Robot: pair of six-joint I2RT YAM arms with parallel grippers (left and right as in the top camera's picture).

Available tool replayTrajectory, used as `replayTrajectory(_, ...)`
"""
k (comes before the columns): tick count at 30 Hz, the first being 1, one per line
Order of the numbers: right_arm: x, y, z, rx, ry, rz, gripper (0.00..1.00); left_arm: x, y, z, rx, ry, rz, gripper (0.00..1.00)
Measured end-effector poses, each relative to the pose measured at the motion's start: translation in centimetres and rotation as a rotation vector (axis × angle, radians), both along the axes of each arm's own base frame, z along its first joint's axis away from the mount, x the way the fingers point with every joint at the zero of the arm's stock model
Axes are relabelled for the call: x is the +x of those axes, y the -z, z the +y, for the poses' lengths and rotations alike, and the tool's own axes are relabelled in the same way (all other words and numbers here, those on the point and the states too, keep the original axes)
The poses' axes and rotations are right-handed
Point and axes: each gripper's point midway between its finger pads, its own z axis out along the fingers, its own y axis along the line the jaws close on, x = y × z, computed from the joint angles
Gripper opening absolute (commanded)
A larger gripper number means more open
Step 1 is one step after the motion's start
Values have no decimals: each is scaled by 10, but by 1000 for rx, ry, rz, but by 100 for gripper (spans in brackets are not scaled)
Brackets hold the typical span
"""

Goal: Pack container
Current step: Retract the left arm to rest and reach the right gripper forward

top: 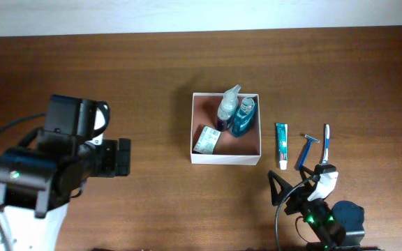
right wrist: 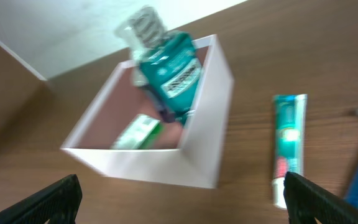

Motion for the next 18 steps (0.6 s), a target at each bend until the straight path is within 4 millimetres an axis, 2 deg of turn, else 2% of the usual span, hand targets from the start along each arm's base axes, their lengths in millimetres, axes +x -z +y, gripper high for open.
replayTrajectory(3, -6, -11, 7, 56, -26, 28, 99, 4, 27, -1, 8, 0, 39, 99)
replayTrajectory(6, -15, -39, 9, 52, -44, 79, 99, 3, 57, -1, 20, 0, 97, 99)
replayTrajectory(10, -22, -61, -2, -51, -12, 260, 99, -1, 72, 0, 30, 0, 141, 99)
replayTrajectory(13, -12, -71, -14, -123, 32, 395, 99, 0, 78, 0, 34, 0, 161, 99)
replayTrajectory(18, 35, -99, -20, -172, 42, 499, 99, 0, 81, 0, 37, 0, 173, 99)
